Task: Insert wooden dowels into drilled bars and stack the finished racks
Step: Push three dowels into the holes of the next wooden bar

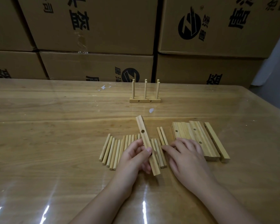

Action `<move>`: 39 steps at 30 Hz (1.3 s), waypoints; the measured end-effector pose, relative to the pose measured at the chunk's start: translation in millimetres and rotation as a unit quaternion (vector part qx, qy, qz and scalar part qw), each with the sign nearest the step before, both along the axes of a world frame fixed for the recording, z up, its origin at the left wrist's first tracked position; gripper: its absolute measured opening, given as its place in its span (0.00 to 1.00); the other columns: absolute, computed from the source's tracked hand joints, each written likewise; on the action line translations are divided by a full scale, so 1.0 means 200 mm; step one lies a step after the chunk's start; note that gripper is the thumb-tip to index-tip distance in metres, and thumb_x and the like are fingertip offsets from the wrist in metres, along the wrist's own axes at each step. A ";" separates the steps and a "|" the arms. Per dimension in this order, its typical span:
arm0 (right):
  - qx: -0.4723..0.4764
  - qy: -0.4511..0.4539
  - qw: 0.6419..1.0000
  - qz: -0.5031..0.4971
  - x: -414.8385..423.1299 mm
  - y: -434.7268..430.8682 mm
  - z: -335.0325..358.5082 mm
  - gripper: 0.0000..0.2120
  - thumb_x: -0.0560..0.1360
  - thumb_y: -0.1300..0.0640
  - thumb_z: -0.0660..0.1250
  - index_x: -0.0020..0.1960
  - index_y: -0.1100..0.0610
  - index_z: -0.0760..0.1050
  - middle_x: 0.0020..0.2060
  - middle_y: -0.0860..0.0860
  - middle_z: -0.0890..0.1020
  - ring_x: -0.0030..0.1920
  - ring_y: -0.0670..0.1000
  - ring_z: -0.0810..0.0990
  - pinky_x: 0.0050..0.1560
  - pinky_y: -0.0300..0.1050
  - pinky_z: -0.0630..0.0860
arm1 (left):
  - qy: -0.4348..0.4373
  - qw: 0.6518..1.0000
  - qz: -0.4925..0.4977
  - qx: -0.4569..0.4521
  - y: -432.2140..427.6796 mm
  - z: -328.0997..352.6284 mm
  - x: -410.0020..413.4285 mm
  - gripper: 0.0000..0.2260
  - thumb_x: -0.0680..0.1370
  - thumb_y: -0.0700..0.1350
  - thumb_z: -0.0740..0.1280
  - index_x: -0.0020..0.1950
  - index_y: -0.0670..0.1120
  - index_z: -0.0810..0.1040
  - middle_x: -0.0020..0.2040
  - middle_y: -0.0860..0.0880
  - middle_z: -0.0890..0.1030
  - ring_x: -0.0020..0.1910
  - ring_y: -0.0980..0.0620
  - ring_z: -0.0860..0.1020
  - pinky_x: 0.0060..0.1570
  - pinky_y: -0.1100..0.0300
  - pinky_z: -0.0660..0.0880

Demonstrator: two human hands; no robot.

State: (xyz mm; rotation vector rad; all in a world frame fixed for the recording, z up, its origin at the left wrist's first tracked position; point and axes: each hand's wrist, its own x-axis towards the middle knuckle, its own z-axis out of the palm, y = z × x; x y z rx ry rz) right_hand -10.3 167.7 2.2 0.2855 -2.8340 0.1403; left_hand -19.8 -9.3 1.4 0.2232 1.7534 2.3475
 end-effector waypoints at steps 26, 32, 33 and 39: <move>0.017 0.031 0.999 0.001 0.02 -0.02 0.03 0.10 0.69 0.56 0.72 0.50 0.49 0.81 0.44 0.47 0.81 0.52 0.52 0.79 0.64 0.61 0.66 | -0.001 1.000 0.003 -0.017 0.00 0.00 0.00 0.20 0.69 0.47 0.69 0.60 0.43 0.77 0.39 0.43 0.76 0.30 0.51 0.75 0.29 0.60 0.75; -0.015 0.074 0.997 0.016 0.02 -0.01 0.03 0.05 0.70 0.55 0.67 0.45 0.51 0.79 0.41 0.45 0.80 0.47 0.49 0.79 0.65 0.57 0.65 | 0.001 1.000 0.000 -0.010 0.00 -0.01 -0.01 0.16 0.71 0.46 0.69 0.57 0.44 0.79 0.39 0.44 0.78 0.29 0.51 0.75 0.28 0.60 0.74; -0.020 0.075 0.997 0.011 0.02 -0.01 0.03 0.06 0.70 0.55 0.66 0.46 0.51 0.79 0.41 0.45 0.80 0.47 0.49 0.79 0.65 0.57 0.65 | 0.000 1.000 -0.001 -0.009 0.00 -0.01 -0.01 0.15 0.72 0.46 0.70 0.57 0.44 0.79 0.39 0.45 0.78 0.29 0.51 0.75 0.29 0.60 0.74; 0.014 -0.045 0.998 -0.031 0.01 -0.01 0.02 0.20 0.77 0.44 0.55 0.67 0.46 0.69 0.66 0.42 0.71 0.70 0.45 0.63 0.73 0.57 0.43 | 0.003 1.000 0.000 -0.013 0.00 0.00 0.00 0.16 0.72 0.46 0.70 0.58 0.42 0.77 0.38 0.45 0.77 0.29 0.51 0.75 0.29 0.60 0.74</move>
